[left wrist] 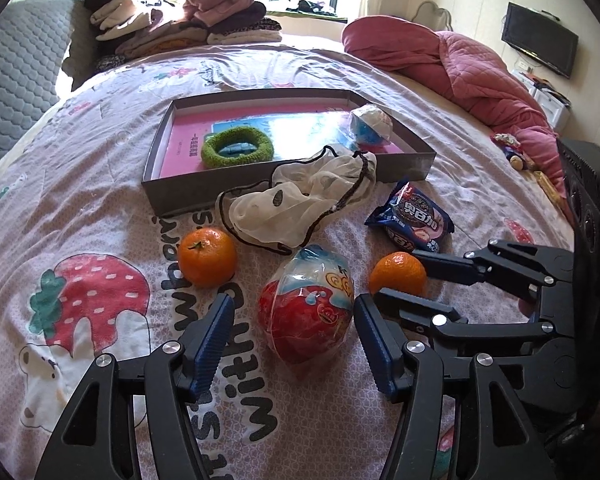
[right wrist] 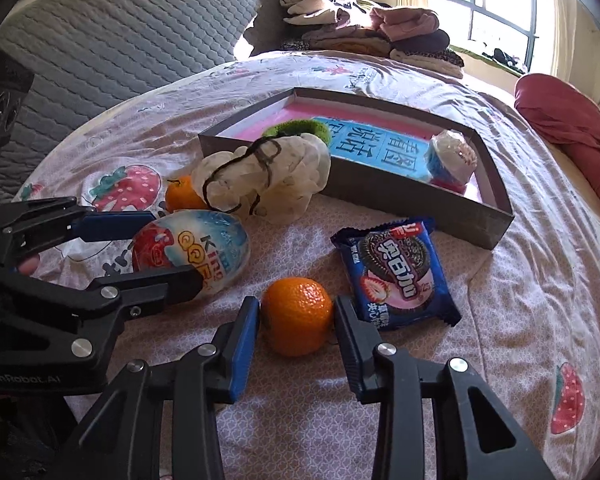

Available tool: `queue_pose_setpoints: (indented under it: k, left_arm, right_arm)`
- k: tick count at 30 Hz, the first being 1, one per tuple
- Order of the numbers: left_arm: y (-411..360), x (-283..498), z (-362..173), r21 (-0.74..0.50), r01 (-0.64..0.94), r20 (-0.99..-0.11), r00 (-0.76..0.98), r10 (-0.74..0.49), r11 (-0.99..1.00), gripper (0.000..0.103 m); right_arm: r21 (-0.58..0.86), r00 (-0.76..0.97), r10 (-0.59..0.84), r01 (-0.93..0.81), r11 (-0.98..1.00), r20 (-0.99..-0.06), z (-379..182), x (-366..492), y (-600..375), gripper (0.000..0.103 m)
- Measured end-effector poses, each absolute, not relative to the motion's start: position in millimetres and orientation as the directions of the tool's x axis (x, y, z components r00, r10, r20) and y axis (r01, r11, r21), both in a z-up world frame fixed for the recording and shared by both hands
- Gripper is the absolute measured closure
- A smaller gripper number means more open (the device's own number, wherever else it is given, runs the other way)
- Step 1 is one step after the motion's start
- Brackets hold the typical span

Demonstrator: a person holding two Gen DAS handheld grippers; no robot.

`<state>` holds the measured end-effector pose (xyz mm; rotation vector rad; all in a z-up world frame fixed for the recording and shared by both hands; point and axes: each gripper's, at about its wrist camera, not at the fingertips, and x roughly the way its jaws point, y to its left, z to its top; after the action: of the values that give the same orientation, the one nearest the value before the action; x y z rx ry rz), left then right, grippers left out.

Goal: Organize objects
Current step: 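Grasp red Kinder egg with left gripper while right gripper grasps mandarin orange, then carry Kinder egg with left gripper while right gripper carries orange over grey tray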

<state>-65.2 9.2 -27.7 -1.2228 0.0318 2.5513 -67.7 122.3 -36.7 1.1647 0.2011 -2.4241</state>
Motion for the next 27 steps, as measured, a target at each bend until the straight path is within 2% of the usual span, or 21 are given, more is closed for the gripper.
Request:
queue_pose_setpoints:
  k: [4, 8, 14, 19, 27]
  left_arm:
    - [8, -67, -31, -0.138, -0.294, -0.760, -0.581, 0.291, -0.946, 0.040]
    - [7, -66, -30, -0.170, -0.305, -0.753, -0.573, 0.323, -0.937, 0.051]
    - [5, -65, -29, -0.184, -0.302, -0.747, -0.576, 0.333, -0.935, 0.051]
    - [5, -59, -21, -0.140, -0.299, -0.729, -0.614, 0.303, -0.944, 0.051]
    - [4, -48, 0, -0.136, -0.308, -0.701, -0.642, 0.311, -0.942, 0.051]
  right_arm:
    - [0.082, -0.541, -0.341, 0.446, -0.891, -0.769, -38, -67, 125, 0.065]
    - [0.100, -0.539, -0.357, 0.448, -0.889, -0.763, -34, -64, 128, 0.066]
    - [0.094, -0.552, -0.355, 0.445, -0.891, -0.754, -29, -58, 130, 0.066]
    - [0.111, -0.567, -0.365, 0.432, -0.895, -0.739, -23, -55, 136, 0.066]
    - [0.125, -0.606, -0.375, 0.413, -0.902, -0.702, -6, -51, 144, 0.066]
